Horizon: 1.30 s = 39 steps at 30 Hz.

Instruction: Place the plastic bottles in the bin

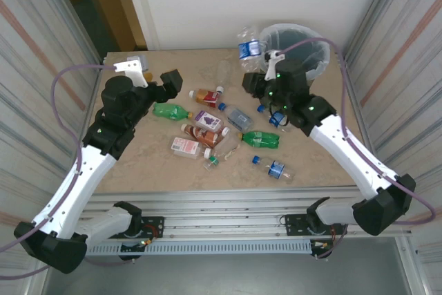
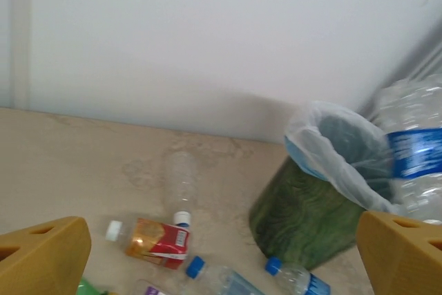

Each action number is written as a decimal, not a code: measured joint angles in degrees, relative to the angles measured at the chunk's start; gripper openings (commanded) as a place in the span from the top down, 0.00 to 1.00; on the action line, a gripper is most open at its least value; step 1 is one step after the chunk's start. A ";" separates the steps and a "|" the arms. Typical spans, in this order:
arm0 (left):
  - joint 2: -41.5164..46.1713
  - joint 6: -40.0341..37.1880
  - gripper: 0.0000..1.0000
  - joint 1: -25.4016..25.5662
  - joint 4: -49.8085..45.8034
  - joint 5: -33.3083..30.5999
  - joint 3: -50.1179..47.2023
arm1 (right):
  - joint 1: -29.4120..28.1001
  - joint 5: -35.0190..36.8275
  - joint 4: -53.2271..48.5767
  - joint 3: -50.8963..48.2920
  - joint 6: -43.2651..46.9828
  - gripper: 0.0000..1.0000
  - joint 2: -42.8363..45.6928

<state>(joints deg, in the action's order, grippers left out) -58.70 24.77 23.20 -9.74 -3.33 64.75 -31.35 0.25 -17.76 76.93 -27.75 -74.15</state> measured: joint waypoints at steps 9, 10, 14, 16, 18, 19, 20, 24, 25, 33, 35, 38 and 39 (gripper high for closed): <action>1.75 -1.03 0.01 -2.51 -2.58 -2.38 -3.85 | 8.02 1.42 -9.40 10.45 2.25 1.00 -1.01; 1.75 -1.07 0.01 -2.60 -2.75 -2.62 -4.17 | 8.68 1.51 -10.08 11.50 2.67 1.00 -1.53; 1.75 -1.68 0.01 -3.06 -4.02 -3.43 -5.22 | 11.17 2.34 -12.79 15.28 3.69 1.00 -4.44; 1.70 -1.90 0.01 -3.56 -4.44 -3.54 -5.53 | 12.37 3.02 -13.88 16.74 4.31 1.00 -6.36; 1.66 -2.10 0.01 -4.22 -5.20 -3.63 -5.60 | 13.86 3.52 -15.19 17.92 4.46 1.00 -8.52; 1.62 -2.10 0.01 -4.50 -5.29 -3.61 -5.64 | 14.51 3.72 -15.65 18.29 4.48 1.00 -9.42; 1.53 -2.10 0.01 -4.79 -5.46 -3.58 -5.66 | 15.32 4.09 -16.31 18.84 4.48 1.00 -10.58; 1.03 -2.05 0.01 -6.03 -5.51 -3.02 -6.51 | 18.18 4.72 -19.74 22.60 4.52 1.00 -15.91; 0.79 -2.03 0.01 -6.36 -5.51 -2.62 -6.71 | 18.71 4.79 -20.57 23.69 4.52 1.00 -17.18; -1.27 -1.81 0.01 -7.89 -5.70 -0.55 -7.89 | 19.82 6.23 -24.63 27.63 5.81 0.93 -22.53; -1.77 -1.81 0.01 -8.15 -5.70 -0.04 -7.89 | 19.87 6.40 -25.62 28.11 5.97 0.92 -23.04; -2.45 -1.77 0.01 -8.59 -5.73 0.68 -7.89 | 20.11 6.95 -26.43 30.40 6.23 0.91 -24.61; -2.67 -1.62 0.01 -8.68 -5.73 0.74 -7.89 | 20.15 7.28 -26.56 31.21 6.47 0.90 -25.16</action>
<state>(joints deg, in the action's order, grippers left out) -61.36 23.16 14.52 -15.46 -2.59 56.86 -11.20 7.53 -44.31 108.14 -21.28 -99.31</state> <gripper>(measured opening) 0.987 0.334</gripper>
